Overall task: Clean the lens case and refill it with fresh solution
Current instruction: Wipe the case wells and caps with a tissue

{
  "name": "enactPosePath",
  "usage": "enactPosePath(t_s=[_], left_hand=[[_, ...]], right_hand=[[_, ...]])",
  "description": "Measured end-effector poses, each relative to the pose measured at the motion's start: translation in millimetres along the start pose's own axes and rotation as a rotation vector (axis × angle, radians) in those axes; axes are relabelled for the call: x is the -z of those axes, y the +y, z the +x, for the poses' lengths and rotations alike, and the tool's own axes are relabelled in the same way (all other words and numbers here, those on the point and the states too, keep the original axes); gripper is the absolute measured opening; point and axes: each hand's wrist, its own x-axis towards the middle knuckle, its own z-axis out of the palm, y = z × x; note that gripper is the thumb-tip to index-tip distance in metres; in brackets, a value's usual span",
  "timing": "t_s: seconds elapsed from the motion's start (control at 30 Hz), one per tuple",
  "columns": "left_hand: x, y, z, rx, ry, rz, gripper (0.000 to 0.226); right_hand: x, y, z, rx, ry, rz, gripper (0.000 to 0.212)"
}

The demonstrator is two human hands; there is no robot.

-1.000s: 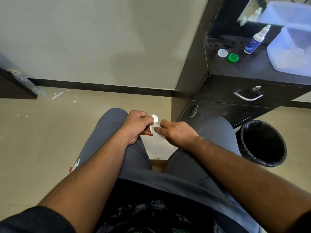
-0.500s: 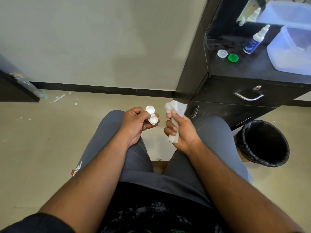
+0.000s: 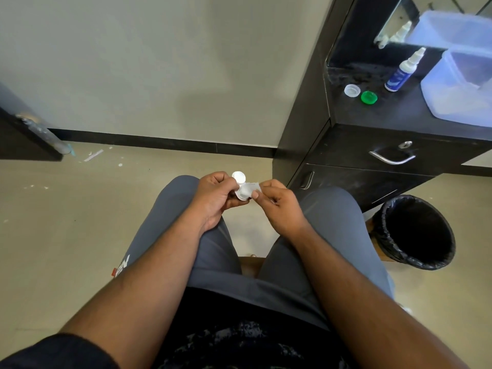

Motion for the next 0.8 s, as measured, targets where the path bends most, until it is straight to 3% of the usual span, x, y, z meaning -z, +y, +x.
enactPosePath(t_s=[0.27, 0.5, 0.63, 0.8], left_hand=[[-3, -4, -2, -0.031, -0.076, 0.156, 0.015], [-5, -8, -2, -0.012, -0.099, 0.197, 0.014], [-8, -11, -1, -0.017, -0.06, 0.194, 0.024], [-8, -12, -2, -0.12, -0.042, 0.326, 0.02]], right_hand=[[1, 2, 2, -0.057, 0.086, 0.036, 0.028], [-4, 5, 5, 0.039, 0.145, -0.121, 0.009], [-6, 6, 7, 0.012, 0.168, -0.13, 0.018], [-13, 8, 8, -0.106, 0.201, -0.082, 0.021]])
